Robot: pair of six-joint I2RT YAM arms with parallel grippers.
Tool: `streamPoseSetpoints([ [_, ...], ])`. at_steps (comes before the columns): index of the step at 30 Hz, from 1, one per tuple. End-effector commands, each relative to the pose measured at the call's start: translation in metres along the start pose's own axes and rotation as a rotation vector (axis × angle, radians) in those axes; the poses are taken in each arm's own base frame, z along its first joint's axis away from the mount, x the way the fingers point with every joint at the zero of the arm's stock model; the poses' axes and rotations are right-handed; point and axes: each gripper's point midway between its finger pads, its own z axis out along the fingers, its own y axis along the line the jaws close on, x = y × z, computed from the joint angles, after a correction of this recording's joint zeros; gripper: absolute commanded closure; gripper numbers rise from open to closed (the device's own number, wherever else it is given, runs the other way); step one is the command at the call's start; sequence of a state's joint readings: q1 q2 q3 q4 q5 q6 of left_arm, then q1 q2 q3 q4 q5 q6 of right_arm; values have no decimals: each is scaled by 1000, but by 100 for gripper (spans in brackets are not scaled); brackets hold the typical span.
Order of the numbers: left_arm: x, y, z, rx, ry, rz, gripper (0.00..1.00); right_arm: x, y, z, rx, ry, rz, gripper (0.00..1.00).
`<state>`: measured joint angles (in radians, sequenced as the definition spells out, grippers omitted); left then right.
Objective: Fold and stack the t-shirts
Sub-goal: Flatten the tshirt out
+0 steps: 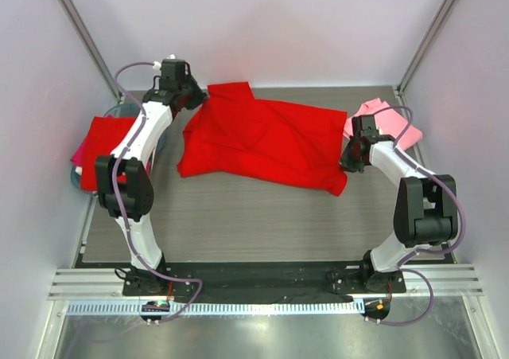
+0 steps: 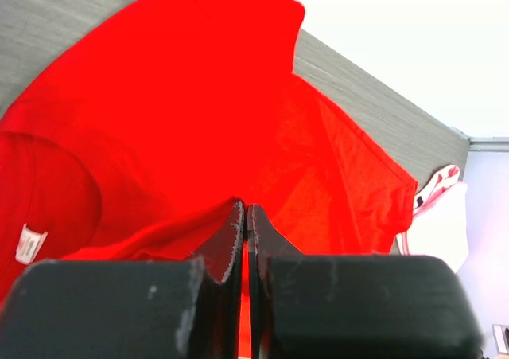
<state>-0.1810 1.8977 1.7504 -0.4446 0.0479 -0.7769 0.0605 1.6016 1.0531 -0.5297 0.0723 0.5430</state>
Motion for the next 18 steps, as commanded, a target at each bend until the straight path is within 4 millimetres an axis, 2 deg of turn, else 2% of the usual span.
streamPoseSetpoints([
  [1,-20,-20,-1,66,-42,12,100,-31,7,-19,-48,-100,17,99],
  [9,-31,-38,8,117,-44,-3,100,-38,12,-25,-87,-120,30,99],
  [11,-30,-36,11,105,-33,-4,100,-37,18,-25,-119,-114,28,99],
  [14,-33,-31,1,70,-40,-18,100,-22,39,-18,-232,-40,4,99],
  [16,-32,-16,-3,38,-51,-48,100,-14,54,-13,-249,-7,-43,99],
  [17,-42,-17,-20,42,-96,-65,100,-7,54,-2,-232,26,-51,99],
  [18,-46,-10,-26,26,-117,-74,100,-2,62,0,-235,33,-65,99],
])
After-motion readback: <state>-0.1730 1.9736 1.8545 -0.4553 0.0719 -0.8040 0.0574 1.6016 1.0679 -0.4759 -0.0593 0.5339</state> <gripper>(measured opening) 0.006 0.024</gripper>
